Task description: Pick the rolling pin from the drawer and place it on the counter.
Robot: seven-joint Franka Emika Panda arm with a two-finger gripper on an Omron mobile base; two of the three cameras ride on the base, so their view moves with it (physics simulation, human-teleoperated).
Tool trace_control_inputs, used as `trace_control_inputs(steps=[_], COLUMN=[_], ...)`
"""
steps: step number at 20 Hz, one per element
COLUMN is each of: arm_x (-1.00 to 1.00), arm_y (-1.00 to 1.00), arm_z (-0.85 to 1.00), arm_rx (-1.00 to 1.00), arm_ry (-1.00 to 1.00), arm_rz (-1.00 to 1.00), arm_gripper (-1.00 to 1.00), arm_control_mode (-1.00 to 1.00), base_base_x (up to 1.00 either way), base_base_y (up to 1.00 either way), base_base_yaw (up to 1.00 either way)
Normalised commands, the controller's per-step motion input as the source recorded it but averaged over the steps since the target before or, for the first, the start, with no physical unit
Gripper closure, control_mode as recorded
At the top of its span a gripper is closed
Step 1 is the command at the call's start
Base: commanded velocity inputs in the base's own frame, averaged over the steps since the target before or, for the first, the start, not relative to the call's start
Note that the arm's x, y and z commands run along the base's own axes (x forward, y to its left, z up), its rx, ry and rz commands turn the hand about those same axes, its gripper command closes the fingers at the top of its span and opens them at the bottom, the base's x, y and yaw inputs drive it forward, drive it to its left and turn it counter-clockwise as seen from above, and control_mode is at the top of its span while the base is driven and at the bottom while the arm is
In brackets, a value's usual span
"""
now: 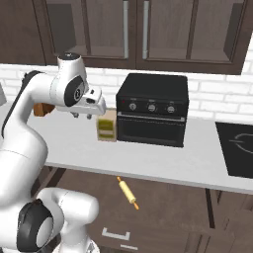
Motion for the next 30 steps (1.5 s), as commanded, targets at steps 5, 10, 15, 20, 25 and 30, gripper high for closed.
trace_control_inputs(steps=[5, 10, 15, 20, 25, 30], arm_x=[-0.63, -0.62, -0.34, -0.9, -0.37, -0.08], arm_y=[0.0, 0.0, -0.07, -0.91, -1.0, 0.38], arm_z=[-0.15, -0.34, -0.08, -0.13, 0.0, -0.15], arm_rx=[-0.02, -0.07, 0.0, 0.07, 0.1, -0.13], arm_ry=[0.0, 0.05, 0.0, 0.0, 0.0, 0.0], arm_rz=[0.0, 0.0, 0.0, 0.0, 0.0, 0.07], arm_gripper=[-1.0, -1.0, -1.0, -1.0, -1.0, -1.0], arm_control_mode=[-1.0, -1.0, -1.0, -1.0, -1.0, -1.0], base_base_x=[0.0, 0.0, 0.0, 0.0, 0.0, 0.0], base_base_y=[0.0, 0.0, 0.0, 0.0, 0.0, 0.0], base_base_yaw=[0.0, 0.0, 0.0, 0.0, 0.0, 0.0])
